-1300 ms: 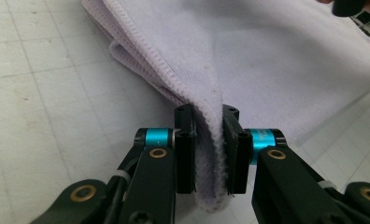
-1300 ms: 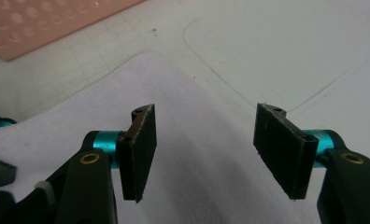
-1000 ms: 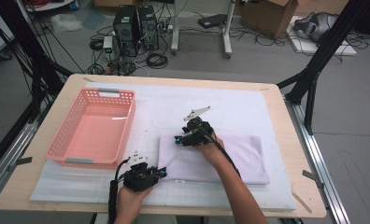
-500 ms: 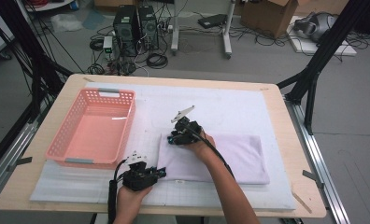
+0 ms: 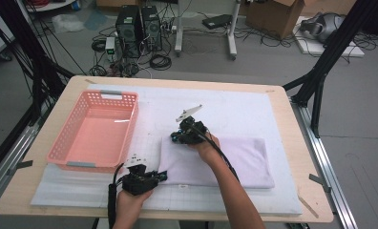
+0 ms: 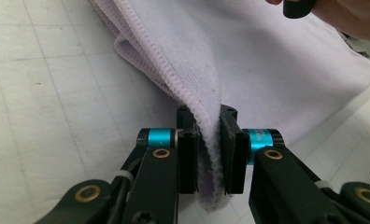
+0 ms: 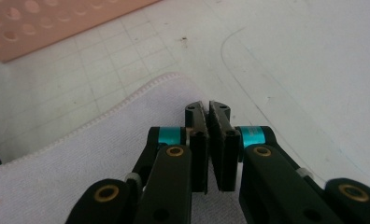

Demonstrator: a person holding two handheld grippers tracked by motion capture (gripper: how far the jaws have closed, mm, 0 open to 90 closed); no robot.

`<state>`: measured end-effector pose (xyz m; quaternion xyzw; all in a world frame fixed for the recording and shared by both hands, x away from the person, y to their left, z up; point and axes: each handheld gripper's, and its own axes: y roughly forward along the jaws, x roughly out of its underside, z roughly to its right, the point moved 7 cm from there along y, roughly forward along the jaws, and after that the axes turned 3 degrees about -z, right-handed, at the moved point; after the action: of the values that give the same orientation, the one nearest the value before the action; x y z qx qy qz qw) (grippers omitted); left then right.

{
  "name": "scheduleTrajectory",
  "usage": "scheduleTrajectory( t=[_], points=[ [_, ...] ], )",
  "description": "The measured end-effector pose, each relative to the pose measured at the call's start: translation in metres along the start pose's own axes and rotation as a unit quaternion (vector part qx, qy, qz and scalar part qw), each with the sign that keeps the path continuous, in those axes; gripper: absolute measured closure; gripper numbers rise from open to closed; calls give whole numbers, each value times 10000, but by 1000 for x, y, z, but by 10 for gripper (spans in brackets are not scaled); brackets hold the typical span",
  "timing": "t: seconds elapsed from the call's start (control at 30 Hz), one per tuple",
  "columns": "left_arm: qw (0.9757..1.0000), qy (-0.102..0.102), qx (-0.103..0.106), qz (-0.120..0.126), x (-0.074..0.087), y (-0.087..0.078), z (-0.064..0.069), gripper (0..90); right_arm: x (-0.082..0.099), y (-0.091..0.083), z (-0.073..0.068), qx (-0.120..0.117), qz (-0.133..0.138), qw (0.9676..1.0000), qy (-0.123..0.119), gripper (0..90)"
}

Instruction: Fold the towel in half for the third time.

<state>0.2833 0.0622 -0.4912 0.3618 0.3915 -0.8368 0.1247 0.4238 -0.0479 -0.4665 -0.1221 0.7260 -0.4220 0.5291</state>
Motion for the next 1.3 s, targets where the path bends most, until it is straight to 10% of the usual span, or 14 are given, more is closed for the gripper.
scheduleTrajectory(
  t=[0.13, 0.2, 0.43, 0.93, 1.3],
  points=[
    [10000, 31, -9, -19, 1, 1, 0, 795, 6, 11, 2, -94, -151, 9994, 282, 505],
    [10000, 8, -7, -21, 1, 1, 0, 794, 9, 18, 1, -93, -243, 9992, 317, 486],
    [10000, 26, -14, -39, 1, 1, -1, 793, 8, 18, -5, -134, -371, 9992, -66, 842],
    [9978, 73, 277, 599, -29, -40, 11, 802, -26, -23, -14, -333, 946, 9949, 54, 853],
    [9960, 449, 550, 536, -51, -19, 51, 799, -12, -69, 2, -108, 1103, 9938, 80, 852]
  ],
)
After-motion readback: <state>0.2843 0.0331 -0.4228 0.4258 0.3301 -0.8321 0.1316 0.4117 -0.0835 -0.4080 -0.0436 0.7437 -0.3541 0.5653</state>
